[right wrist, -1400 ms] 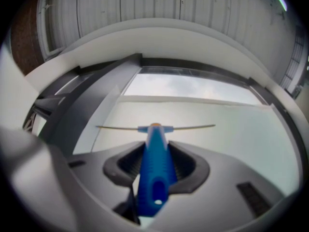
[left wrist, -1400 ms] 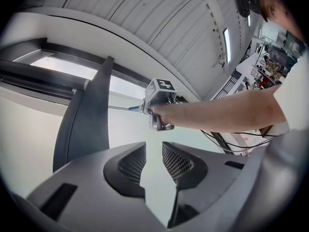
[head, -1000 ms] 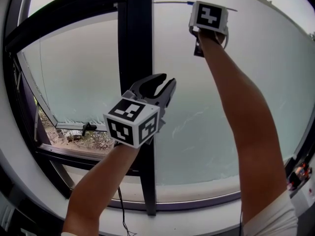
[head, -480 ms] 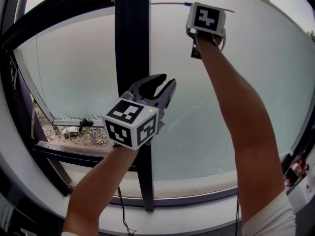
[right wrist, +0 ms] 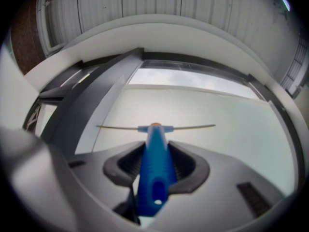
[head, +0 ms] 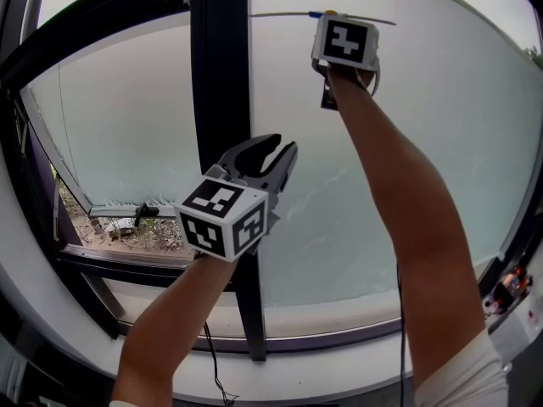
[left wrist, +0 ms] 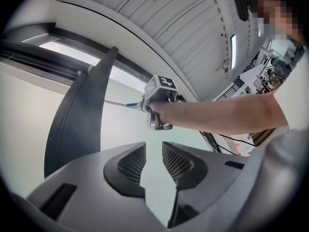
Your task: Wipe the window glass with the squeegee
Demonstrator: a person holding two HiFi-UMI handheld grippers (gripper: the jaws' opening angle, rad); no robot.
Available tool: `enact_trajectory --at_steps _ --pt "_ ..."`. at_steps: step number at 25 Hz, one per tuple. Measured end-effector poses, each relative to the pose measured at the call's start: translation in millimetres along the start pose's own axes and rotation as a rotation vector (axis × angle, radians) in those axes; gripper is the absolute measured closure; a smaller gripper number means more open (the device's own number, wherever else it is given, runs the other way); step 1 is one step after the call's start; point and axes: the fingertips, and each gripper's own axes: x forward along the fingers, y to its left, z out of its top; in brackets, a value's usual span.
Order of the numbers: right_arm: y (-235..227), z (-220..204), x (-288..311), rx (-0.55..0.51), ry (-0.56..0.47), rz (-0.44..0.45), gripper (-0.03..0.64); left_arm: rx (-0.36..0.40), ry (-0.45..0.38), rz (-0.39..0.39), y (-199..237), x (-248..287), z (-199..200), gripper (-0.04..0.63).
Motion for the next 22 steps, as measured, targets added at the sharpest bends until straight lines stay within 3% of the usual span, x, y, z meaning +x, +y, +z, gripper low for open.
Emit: enact_trajectory --at_steps 22 --pt "4.6 -39.0 -17.7 0.007 0.030 0.016 0.462 -0.060 0.039 -0.017 -20.2 -13.1 -29.9 0.467"
